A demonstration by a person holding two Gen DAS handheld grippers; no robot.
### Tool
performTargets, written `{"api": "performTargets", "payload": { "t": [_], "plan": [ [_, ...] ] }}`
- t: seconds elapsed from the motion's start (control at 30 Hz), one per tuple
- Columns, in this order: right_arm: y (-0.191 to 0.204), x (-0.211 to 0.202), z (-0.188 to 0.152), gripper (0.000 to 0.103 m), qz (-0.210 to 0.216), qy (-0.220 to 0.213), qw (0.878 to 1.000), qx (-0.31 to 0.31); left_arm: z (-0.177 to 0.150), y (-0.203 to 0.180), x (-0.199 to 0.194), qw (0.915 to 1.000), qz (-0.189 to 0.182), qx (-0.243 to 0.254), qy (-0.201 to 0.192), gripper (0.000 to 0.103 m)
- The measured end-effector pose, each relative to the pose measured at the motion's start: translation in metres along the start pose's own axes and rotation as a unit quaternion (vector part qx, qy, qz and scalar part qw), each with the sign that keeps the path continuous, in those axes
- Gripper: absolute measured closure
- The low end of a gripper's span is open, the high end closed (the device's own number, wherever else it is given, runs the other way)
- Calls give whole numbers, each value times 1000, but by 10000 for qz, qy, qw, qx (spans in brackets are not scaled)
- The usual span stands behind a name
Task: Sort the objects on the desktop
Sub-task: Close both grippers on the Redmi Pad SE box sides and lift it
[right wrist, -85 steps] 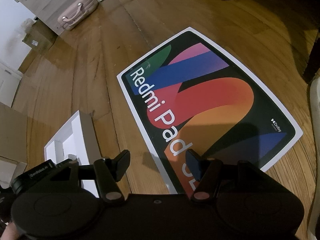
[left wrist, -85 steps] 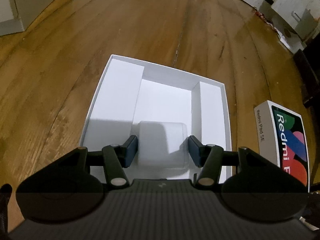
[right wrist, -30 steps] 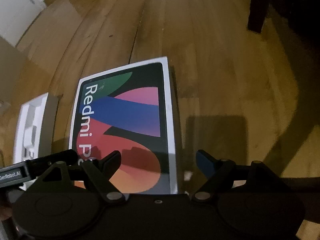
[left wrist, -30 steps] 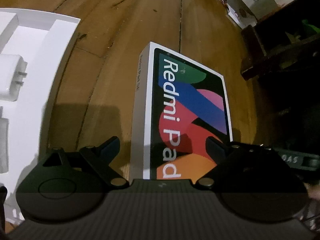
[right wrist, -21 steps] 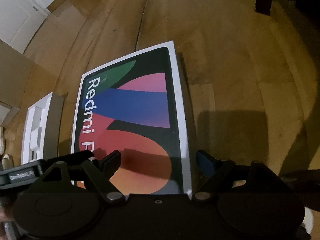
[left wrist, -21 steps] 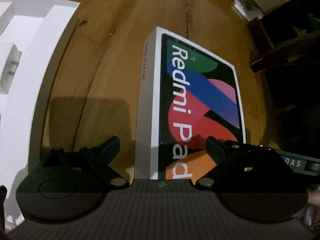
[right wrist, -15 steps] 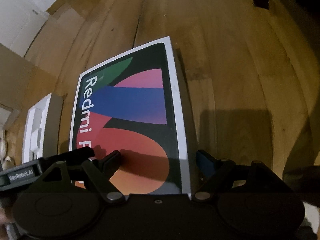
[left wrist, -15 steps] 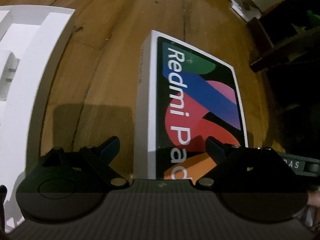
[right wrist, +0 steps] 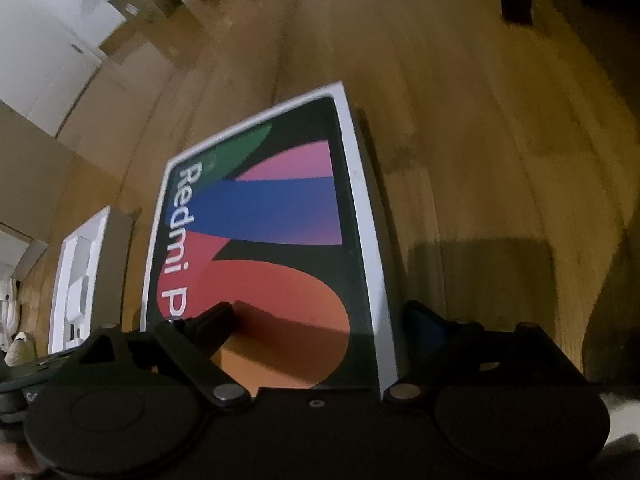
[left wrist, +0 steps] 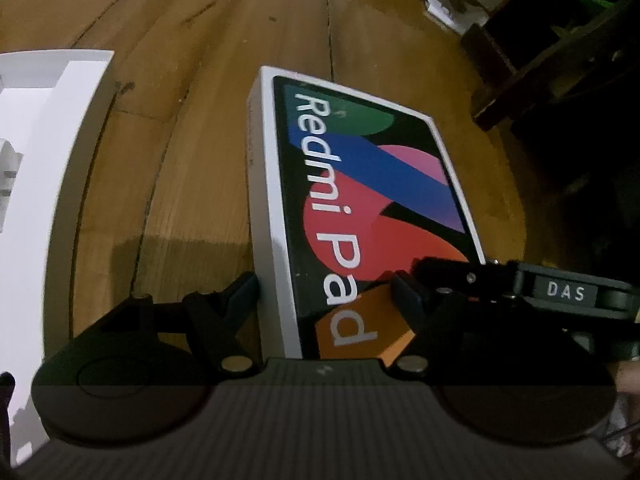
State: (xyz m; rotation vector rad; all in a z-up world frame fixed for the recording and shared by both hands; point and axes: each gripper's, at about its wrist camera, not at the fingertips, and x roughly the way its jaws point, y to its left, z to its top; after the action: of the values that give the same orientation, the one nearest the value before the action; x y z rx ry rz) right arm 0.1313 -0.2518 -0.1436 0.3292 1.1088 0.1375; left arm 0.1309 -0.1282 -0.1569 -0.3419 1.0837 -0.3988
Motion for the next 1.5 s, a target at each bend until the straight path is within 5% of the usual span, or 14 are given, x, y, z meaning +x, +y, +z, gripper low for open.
{"api": "performTargets", "payload": {
  "t": [0.27,0.73,1.5],
  "plan": [
    [8,-17,2,9,349,-109,9989,-280,-4,3,-27,9998,-73,-75,-174,31],
    [8,-20,-12,10,299,-2,9990,-332,-11,0,-34,10000,28,94,5,31],
    [11,-45,-24,12,631,-657,9954,-308,-9,-10,-68,9978,110,513,-398,31]
  ]
}}
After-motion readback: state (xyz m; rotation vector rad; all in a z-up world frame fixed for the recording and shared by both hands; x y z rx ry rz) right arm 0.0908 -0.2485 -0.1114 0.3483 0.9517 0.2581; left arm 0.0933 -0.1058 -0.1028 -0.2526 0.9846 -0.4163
